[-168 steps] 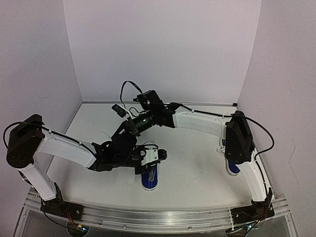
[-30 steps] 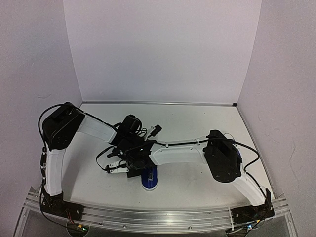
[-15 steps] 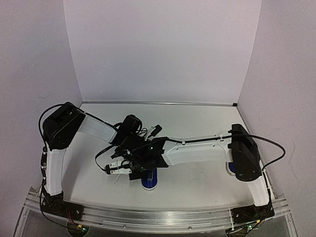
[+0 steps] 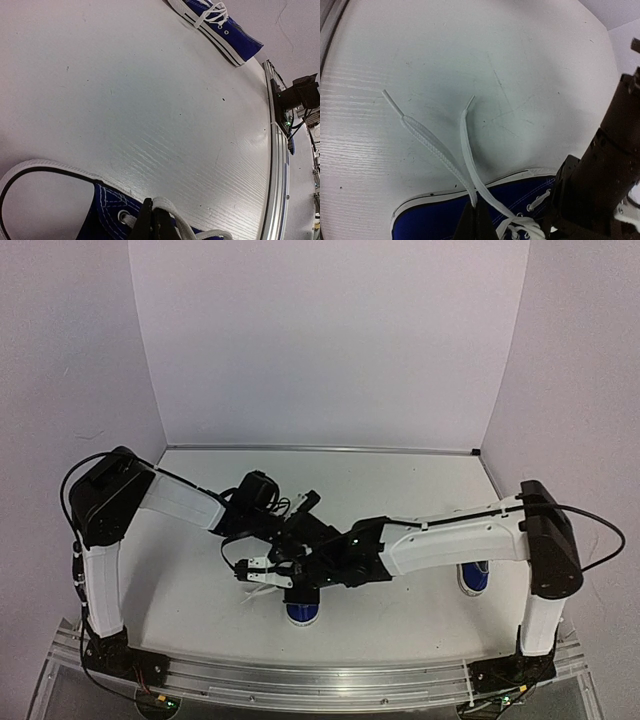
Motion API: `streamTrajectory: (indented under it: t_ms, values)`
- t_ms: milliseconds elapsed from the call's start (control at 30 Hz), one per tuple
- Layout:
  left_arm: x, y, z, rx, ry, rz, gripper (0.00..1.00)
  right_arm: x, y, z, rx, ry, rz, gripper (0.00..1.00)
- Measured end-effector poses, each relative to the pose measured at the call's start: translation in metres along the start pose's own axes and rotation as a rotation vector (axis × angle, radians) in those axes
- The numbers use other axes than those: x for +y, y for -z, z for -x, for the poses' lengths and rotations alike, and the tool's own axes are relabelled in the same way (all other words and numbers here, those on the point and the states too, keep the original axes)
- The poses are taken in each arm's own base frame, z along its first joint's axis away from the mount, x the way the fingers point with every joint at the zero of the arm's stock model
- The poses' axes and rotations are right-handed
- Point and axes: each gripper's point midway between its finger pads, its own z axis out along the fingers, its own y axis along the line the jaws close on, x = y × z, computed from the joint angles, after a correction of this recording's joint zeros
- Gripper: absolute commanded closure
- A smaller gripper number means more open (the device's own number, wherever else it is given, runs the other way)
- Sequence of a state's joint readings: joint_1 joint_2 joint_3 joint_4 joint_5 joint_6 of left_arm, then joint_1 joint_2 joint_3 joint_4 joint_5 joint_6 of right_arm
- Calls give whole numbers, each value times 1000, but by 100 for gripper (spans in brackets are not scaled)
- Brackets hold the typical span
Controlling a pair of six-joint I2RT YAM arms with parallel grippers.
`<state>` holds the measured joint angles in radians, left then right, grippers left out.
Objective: Tie the shoes
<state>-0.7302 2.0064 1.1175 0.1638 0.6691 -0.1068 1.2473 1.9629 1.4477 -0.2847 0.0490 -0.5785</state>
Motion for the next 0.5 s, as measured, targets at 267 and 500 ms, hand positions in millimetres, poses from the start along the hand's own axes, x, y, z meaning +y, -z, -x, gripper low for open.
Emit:
streamTrajectory:
  t_ms: [267,500]
  values:
    - [-17,21,9,-39,-27,26,100,-21,59,9,-211,-212,-23,100]
    - [-34,33,12,-68,-52,39,100,-17,54,-15,-248,-361,19,100]
